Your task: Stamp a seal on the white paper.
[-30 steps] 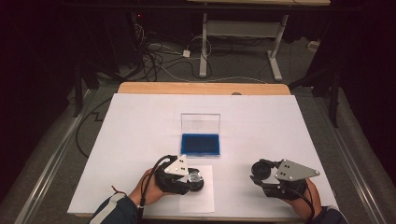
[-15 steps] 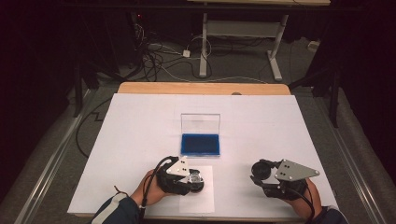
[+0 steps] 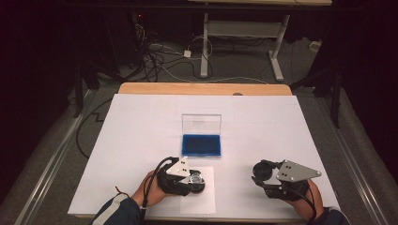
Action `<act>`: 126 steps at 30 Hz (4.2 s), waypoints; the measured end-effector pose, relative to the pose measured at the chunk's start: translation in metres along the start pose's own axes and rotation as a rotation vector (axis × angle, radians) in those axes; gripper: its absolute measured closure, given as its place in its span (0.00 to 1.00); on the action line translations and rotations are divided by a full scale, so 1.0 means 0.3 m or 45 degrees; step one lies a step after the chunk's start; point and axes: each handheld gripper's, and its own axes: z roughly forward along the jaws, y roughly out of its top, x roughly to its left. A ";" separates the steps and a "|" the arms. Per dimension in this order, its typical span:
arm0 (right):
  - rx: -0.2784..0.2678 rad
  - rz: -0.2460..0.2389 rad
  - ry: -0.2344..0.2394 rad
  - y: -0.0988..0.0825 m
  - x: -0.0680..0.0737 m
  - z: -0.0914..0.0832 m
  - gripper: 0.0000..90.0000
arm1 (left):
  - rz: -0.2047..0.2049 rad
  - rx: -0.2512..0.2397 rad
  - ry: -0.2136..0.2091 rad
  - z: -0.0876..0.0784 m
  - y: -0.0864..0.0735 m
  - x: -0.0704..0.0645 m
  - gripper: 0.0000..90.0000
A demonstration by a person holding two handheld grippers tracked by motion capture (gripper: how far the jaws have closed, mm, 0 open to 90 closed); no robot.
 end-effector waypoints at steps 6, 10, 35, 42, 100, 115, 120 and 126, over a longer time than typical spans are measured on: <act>-0.002 -0.003 0.001 0.001 0.001 -0.002 0.43 | 0.000 0.000 0.000 0.000 -0.001 0.000 0.60; -0.001 -0.003 0.000 0.001 0.001 -0.001 0.43 | 0.008 0.005 0.005 0.000 -0.001 -0.001 0.60; 0.004 -0.010 0.006 0.002 0.004 -0.002 0.43 | 0.027 0.018 0.026 -0.006 0.004 -0.010 0.60; 0.004 -0.013 0.006 0.004 0.005 -0.003 0.43 | 0.028 0.017 0.031 -0.010 0.005 -0.014 0.60; 0.003 -0.014 0.008 0.009 0.005 0.006 0.43 | 0.004 -0.260 0.128 -0.189 0.061 -0.008 0.60; 0.007 0.000 0.013 0.003 -0.004 0.010 0.43 | -0.005 -0.280 0.139 -0.201 0.061 0.007 0.60; 0.008 0.001 0.015 0.004 -0.003 0.012 0.43 | 0.000 -0.277 0.140 -0.200 0.060 0.007 0.60; 0.016 0.000 0.024 0.006 -0.005 0.025 0.43 | -0.002 -0.281 0.139 -0.202 0.058 0.008 0.60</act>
